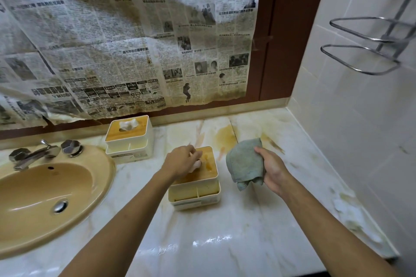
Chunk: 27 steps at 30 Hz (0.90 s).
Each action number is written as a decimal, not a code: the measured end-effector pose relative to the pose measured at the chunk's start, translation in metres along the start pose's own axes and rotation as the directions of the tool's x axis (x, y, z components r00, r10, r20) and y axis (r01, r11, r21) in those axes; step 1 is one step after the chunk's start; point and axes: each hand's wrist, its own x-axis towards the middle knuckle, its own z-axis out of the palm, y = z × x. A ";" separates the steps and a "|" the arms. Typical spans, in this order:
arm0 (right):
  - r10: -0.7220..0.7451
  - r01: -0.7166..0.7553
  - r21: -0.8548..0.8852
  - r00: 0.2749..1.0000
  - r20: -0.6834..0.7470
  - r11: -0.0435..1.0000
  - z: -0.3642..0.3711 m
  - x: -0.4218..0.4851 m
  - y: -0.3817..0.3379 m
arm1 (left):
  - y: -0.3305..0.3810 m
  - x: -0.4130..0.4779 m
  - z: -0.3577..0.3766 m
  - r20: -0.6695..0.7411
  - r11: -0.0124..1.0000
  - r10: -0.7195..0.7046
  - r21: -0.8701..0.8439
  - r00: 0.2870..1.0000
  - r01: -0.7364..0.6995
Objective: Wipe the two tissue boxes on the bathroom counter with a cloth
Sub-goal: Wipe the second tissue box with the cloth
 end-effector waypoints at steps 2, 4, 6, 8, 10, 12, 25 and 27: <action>0.000 0.000 -0.005 1.000 -0.002 1.000 -0.001 0.001 0.000 | -0.008 0.002 -0.005 0.133 0.999 0.051 -0.003 0.990 -0.051; 0.000 0.000 -0.005 1.000 -0.004 1.000 -0.002 0.002 -0.001 | -0.014 0.003 -0.004 0.219 0.987 0.091 0.111 0.971 -0.118; 0.001 -0.001 -0.008 1.000 0.000 1.000 -0.002 0.003 -0.002 | -0.014 0.005 -0.001 0.189 0.985 0.098 0.121 0.977 -0.123; -0.002 0.002 -0.011 1.000 0.005 1.000 -0.001 0.003 -0.002 | -0.010 0.007 0.000 0.150 0.989 0.084 0.106 0.985 -0.101; -0.005 0.005 -0.013 1.000 0.009 1.000 0.000 0.003 -0.003 | -0.006 0.008 0.000 0.144 0.990 0.047 0.125 0.988 -0.065; -0.010 0.010 -0.012 1.000 0.014 1.000 0.001 0.003 -0.004 | -0.002 0.007 0.000 0.138 0.985 0.006 0.172 0.990 -0.030; 0.012 -0.011 -0.020 1.000 0.019 1.000 0.005 -0.001 0.008 | 0.006 0.012 0.015 0.175 0.961 -0.228 0.201 0.958 0.192; 0.011 -0.011 -0.004 1.000 0.027 1.000 0.009 -0.002 0.015 | 0.002 0.012 0.017 0.182 0.959 -0.229 0.212 0.956 0.189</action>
